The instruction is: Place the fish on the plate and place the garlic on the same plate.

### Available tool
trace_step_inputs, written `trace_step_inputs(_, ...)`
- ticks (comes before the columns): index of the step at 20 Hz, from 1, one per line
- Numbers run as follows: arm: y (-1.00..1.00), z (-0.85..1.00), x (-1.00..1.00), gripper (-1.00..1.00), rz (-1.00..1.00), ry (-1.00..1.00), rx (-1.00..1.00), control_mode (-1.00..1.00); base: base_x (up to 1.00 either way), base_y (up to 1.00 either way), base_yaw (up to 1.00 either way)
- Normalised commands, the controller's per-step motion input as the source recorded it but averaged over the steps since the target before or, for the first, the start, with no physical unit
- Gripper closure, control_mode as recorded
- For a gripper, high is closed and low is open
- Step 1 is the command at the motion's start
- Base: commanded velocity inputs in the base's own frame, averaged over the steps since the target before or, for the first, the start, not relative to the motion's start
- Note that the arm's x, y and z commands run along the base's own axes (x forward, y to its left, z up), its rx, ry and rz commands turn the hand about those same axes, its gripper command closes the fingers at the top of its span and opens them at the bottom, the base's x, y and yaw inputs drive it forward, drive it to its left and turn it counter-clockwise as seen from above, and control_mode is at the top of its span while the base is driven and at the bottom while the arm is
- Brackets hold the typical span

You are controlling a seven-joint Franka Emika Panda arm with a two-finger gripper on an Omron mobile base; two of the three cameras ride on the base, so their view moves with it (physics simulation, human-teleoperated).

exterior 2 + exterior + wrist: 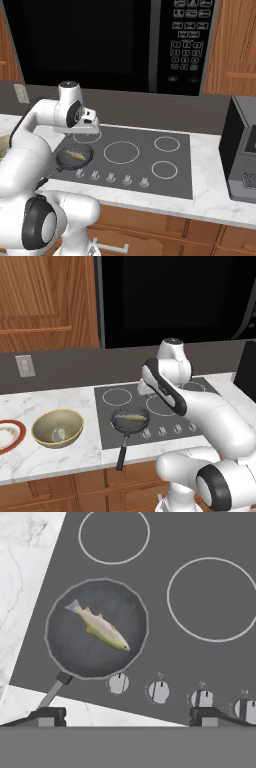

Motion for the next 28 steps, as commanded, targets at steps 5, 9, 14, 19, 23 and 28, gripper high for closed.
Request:
trace_step_inputs(5,0.37,-0.27,0.18,-1.0,0.03,0.06,0.0,-1.0,0.0,0.0,0.0)
trace_step_inputs(9,0.3,-0.23,0.23,-1.0,0.02,0.04,0.0,-1.0,0.0,0.0,0.0)
trace_step_inputs(14,0.29,-0.33,0.25,-1.0,0.01,0.01,-0.01,-1.0,0.0,0.0,0.0)
trace_step_inputs(19,0.26,-0.39,0.26,-1.0,0.01,0.0,-0.03,-1.0,0.0,0.0,0.0)
trace_step_inputs(23,0.13,-0.38,0.19,-1.0,0.0,0.0,-0.04,-1.0,0.0,0.0,0.0)
trace_step_inputs(28,0.04,-0.34,0.22,-1.0,0.0,0.0,-0.03,-1.0,0.0,0.0,0.0)
